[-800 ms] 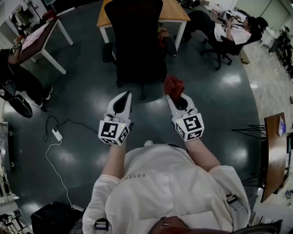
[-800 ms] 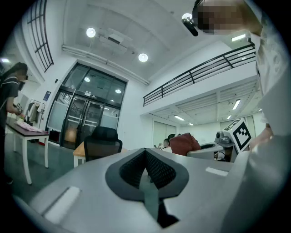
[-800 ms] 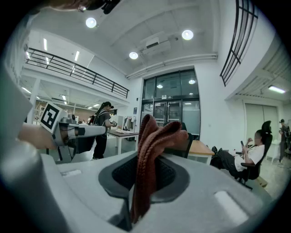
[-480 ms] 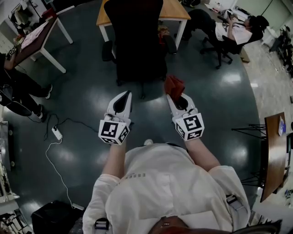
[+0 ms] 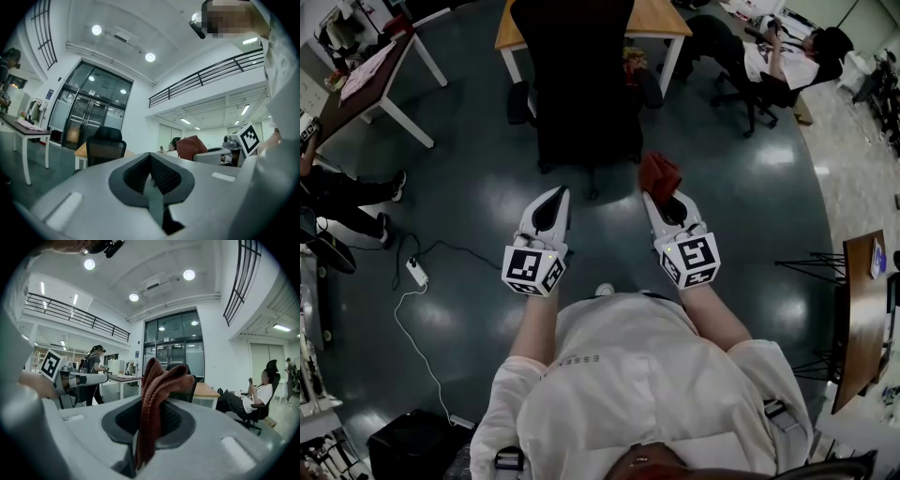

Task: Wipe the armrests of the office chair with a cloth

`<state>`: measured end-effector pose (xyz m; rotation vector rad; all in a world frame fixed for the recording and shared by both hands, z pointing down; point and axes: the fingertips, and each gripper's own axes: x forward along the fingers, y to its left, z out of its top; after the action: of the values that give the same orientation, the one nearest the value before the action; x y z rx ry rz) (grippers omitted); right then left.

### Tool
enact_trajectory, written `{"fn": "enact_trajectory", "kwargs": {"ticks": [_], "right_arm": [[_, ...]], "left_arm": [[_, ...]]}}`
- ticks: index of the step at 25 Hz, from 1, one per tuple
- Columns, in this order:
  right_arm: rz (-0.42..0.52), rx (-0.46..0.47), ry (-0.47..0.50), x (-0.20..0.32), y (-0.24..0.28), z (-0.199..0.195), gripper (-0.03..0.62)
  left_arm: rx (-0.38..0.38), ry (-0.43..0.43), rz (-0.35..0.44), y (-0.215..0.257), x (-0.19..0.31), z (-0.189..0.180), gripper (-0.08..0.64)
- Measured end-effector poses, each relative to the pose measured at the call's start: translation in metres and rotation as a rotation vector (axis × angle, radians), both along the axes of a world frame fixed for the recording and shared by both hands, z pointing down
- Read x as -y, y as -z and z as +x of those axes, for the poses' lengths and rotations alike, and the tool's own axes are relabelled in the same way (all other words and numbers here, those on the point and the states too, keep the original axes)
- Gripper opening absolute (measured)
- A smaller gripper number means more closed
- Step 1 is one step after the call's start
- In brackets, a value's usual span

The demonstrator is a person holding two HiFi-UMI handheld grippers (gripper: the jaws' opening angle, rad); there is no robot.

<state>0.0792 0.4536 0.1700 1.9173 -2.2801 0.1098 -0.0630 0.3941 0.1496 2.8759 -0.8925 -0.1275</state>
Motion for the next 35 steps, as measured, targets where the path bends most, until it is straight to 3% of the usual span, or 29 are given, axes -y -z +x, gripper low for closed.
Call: {"fn": "enact_trajectory", "kwargs": {"ticks": [10,18,25,32,35], "right_arm": [[-0.052,0.023,-0.023,0.030,-0.018,0.005,0.048],[-0.108,0.051,0.006,0.080,-0.037,0.000,0.048],[-0.131,0.060,0.084,0.179,-0.058,-0.005,0.048],[-0.180,0.036,0.144,0.317,-0.077,-0.019,0.048],[-0.221,0.017,0.180,0.371,-0.094,-0.026,0.048]], "left_arm": [[0.012,0.022,-0.044,-0.017,0.032,-0.017,0.015],[0.037,0.098,-0.106,-0.039,0.066,-0.048,0.015],[0.052,0.191,-0.130,-0.060,0.144,-0.065,0.015],[0.061,0.266,-0.199,-0.089,0.267,-0.089,0.015],[0.101,0.265,-0.237,-0.108,0.312,-0.090,0.017]]}}
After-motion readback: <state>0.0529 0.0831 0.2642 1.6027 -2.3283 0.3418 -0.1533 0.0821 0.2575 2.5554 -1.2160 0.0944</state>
